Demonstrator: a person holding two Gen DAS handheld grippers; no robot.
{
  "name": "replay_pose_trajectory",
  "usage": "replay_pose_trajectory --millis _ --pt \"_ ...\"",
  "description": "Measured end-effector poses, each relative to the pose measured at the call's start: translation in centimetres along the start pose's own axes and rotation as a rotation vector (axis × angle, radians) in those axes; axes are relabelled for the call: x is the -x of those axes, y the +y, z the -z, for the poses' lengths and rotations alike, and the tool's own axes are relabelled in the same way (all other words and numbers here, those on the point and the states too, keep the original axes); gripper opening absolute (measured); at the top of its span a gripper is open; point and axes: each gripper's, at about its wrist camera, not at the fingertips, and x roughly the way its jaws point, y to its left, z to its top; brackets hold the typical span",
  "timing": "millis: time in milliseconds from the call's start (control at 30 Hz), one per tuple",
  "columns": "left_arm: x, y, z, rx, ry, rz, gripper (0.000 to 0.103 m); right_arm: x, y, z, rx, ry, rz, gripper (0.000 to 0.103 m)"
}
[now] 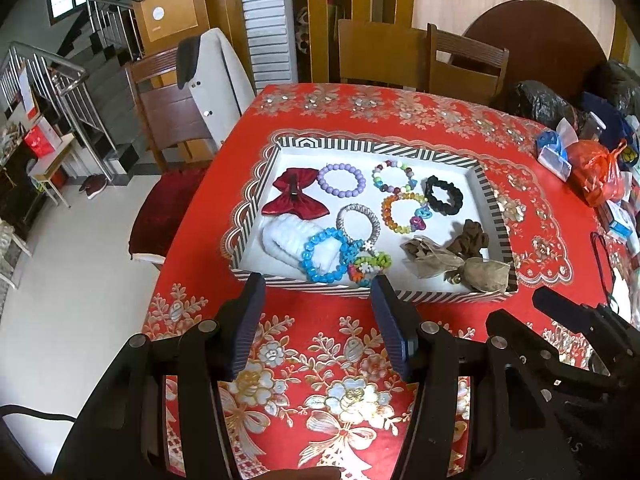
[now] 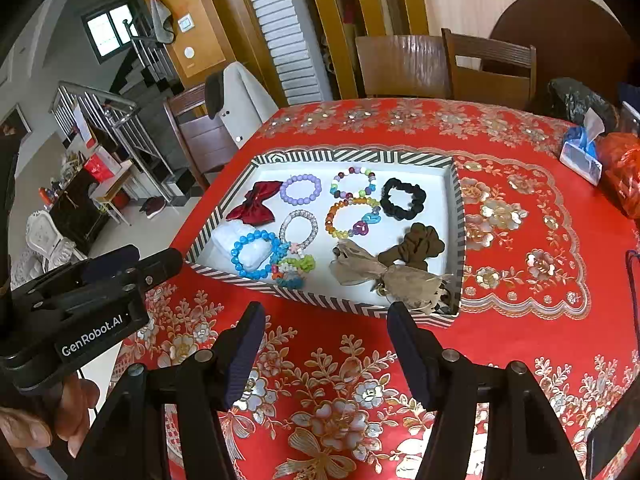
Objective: Organize jewelry
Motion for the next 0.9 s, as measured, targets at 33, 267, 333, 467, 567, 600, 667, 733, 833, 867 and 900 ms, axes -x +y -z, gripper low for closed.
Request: replay_pose_trajectory --millis 33,267,333,467,567,600,667,733,833,867,900 --pt "-0.1 0.0 0.0 0.000 0.002 0.000 0.054 -0.1 0.1 0.0 0.001 0.001 0.000 0.061" --pt "-0.4 0.2 0.0 0.005 0.010 0.001 0.054 -0.3 0.0 -0.1 -0.003 0.008 0.005 0.062" --pt "-0.5 0.3 0.0 0.008 0.013 0.002 0.054 -0.5 -0.1 -0.2 -0.008 0.008 0.005 0.062" --pt "-0.8 0.3 -0.1 0.005 0.019 0.001 0.054 -0.8 -0.2 -0.2 -0.009 0.014 0.009 0.062" --pt "-1.0 0.3 -0.2 0.002 0.022 0.001 0.054 -1.0 -0.2 -0.3 -0.011 0.021 0.008 0.062" --pt "-1.1 0.2 -0.2 0.001 0.023 0.001 0.054 -1.1 -0.3 -0.3 -0.011 0.021 0.008 0.062" --pt "-1.1 0.1 -0.2 0.000 0.023 0.002 0.054 -1.1 -0.3 -0.3 -0.015 0.020 0.008 0.062" --pt "-1.2 0.0 -0.3 -0.004 0.024 0.002 0.054 -1.2 -0.4 -0.3 -0.017 0.021 0.008 0.062" --pt "-1.3 0.0 -0.2 -0.006 0.026 0.003 0.054 -1.3 -0.6 -0.4 -0.020 0.022 0.009 0.062" --pt "-1.4 0.0 -0.2 -0.005 0.028 0.003 0.054 -1.3 -0.6 -0.4 -0.021 0.023 0.009 0.062" --pt "-1.4 0.0 -0.2 -0.005 0.030 0.003 0.054 -1.3 -0.6 -0.3 -0.021 0.023 0.009 0.062"
